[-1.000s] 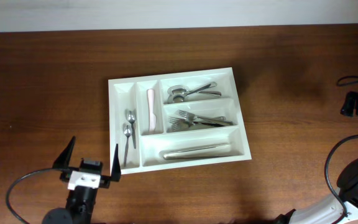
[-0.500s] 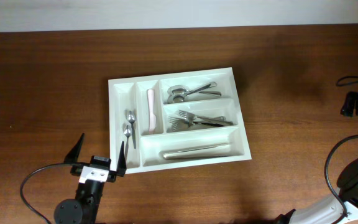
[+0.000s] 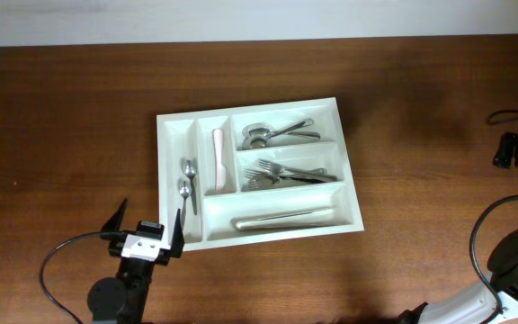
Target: Pack container
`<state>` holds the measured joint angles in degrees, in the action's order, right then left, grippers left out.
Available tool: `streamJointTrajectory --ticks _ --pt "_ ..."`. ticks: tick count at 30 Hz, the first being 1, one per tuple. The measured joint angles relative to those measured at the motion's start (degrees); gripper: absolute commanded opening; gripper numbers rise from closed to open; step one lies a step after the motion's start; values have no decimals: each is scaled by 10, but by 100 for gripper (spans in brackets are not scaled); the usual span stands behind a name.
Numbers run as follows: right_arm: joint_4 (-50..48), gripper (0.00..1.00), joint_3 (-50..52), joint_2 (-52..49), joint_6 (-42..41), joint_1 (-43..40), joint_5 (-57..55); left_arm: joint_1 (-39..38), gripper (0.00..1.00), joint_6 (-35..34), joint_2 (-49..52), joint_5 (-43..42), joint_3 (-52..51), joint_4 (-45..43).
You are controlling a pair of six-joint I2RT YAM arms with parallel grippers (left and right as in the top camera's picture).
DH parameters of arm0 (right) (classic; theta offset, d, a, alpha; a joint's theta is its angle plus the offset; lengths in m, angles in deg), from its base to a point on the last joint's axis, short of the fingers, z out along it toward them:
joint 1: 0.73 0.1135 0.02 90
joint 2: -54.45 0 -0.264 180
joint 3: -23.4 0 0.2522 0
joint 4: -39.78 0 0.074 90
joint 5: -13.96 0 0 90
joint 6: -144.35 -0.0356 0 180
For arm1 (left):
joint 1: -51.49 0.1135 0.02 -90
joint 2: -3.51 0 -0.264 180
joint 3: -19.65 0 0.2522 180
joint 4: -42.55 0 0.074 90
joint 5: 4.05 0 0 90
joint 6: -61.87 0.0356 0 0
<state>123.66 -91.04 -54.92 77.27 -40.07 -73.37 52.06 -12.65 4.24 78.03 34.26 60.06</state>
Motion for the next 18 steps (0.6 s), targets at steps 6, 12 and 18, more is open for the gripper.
streamJointTrajectory --ticks 6,12,18 --pt "0 99 0 0 0 0 0 0 99 0 0 19 0 3" --pt "0 99 0 0 0 0 0 0 99 0 0 24 0 3" --pt "0 99 0 0 0 0 0 0 99 0 0 24 0 3"
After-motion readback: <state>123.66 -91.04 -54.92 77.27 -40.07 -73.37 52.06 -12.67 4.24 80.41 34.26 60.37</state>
